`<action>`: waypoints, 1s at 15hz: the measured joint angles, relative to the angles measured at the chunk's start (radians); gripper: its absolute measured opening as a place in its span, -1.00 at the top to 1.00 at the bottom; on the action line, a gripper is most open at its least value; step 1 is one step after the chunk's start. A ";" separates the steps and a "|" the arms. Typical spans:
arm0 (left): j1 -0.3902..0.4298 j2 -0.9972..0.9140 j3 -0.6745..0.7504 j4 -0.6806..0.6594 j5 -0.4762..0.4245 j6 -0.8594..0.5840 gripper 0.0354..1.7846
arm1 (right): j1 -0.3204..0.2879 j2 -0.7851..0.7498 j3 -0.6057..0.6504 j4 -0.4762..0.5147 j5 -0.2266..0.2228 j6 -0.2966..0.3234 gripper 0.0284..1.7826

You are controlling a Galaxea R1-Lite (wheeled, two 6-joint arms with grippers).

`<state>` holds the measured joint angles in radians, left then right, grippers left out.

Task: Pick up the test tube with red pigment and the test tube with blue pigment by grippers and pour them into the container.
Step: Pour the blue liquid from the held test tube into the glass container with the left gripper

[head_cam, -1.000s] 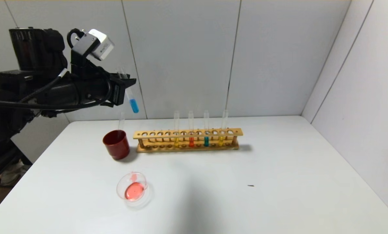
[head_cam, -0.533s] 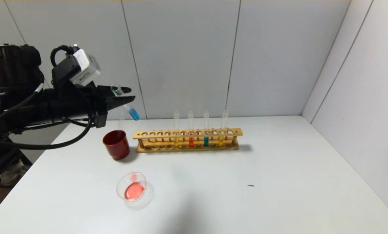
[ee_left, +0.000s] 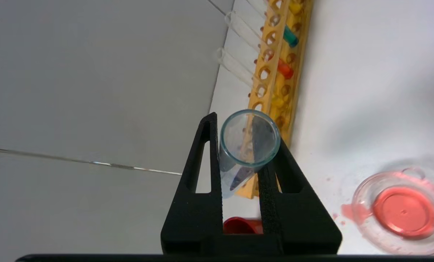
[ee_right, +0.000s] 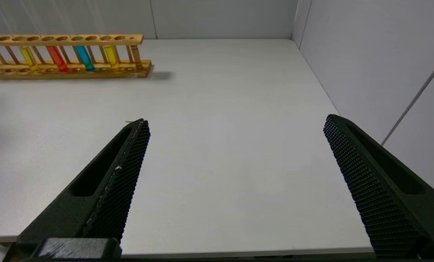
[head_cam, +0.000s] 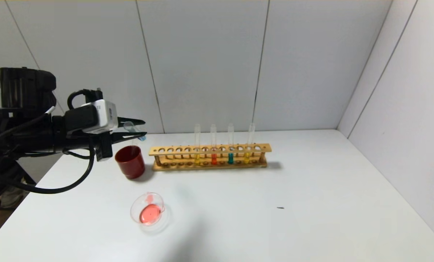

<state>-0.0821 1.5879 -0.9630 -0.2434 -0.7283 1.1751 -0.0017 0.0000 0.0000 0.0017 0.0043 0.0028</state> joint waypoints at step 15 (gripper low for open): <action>0.014 0.016 0.081 -0.001 0.018 0.505 0.67 | 0.000 0.000 0.000 0.000 0.000 0.000 -0.96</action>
<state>-0.0677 1.6034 -0.8821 -0.2447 -0.7104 1.6804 -0.0017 0.0000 0.0000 0.0017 0.0038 0.0032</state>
